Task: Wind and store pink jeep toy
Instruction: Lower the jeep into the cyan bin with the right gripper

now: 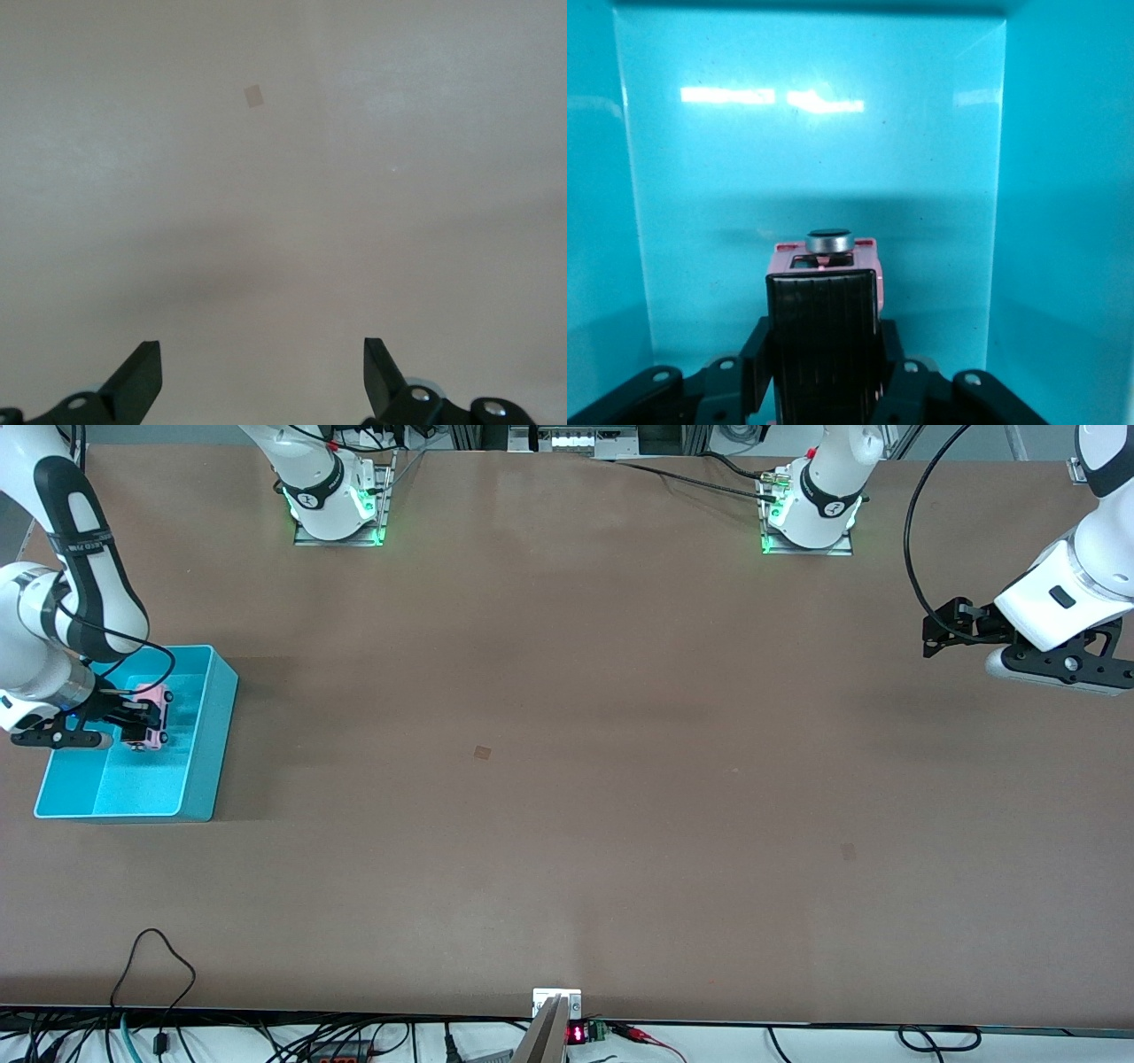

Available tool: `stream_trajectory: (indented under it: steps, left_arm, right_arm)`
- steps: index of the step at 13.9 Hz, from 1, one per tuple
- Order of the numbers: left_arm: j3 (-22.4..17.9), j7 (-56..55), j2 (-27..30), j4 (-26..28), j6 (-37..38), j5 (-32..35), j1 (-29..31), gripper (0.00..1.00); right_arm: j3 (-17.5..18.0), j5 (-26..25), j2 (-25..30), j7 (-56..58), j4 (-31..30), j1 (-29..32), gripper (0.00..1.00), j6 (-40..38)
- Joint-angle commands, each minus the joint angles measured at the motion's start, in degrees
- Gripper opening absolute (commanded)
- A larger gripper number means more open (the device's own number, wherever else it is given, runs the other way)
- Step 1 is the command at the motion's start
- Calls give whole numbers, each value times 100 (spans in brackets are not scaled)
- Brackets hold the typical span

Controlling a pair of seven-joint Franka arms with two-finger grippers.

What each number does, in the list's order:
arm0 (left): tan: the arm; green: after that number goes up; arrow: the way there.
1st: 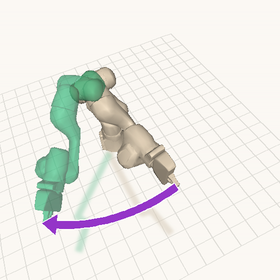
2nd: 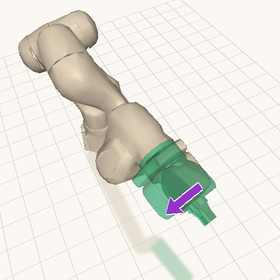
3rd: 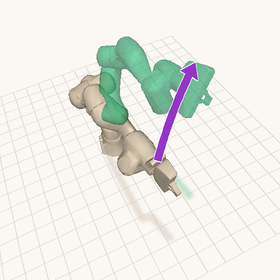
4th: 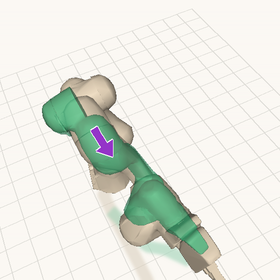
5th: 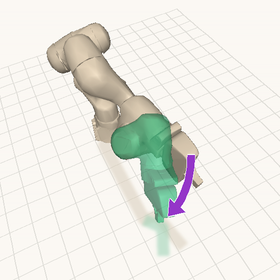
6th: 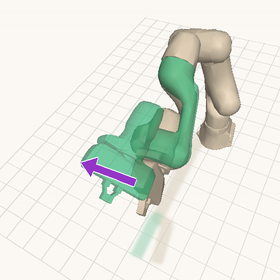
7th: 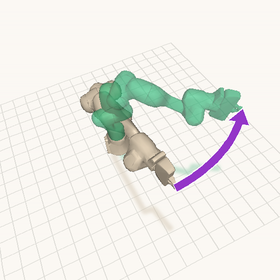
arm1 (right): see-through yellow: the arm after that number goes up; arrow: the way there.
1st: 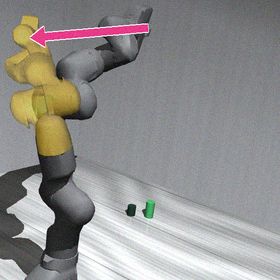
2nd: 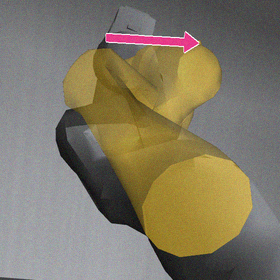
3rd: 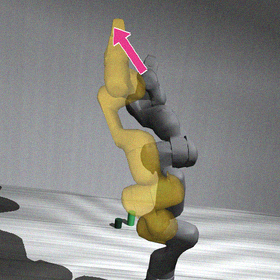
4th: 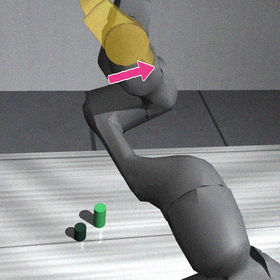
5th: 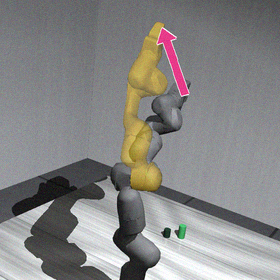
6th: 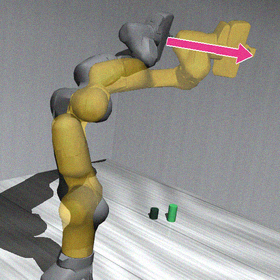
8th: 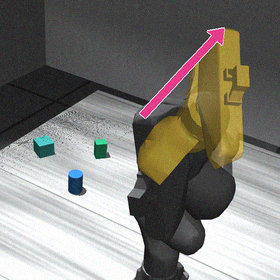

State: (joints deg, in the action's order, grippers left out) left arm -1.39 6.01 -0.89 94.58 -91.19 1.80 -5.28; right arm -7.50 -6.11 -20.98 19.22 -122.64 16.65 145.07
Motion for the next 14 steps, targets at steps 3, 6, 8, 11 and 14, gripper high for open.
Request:
stream_trajectory:
  steps: [3, 6, 8, 11, 14]
  left_arm:
    - [-11, 120, 1, -97, 101, 75, -8, 100]
    - [-11, 111, 1, -97, 101, 75, -9, 100]
    - [-11, 120, 1, -97, 101, 75, -9, 100]
    - [-11, 120, 1, -97, 110, 75, -9, 100]
    - [-11, 120, 1, -97, 101, 66, -8, 100]
  right_arm:
    - [99, -92, -56, 38, -146, 189, 38, 303]
    - [108, -92, -29, 29, -129, 154, 78, 250]
    - [143, -84, 76, 38, -85, 119, 100, 215]
    - [467, -92, 593, 82, -15, 75, 100, -467]
    - [714, -75, 963, 64, 467, -39, 100, -1548]
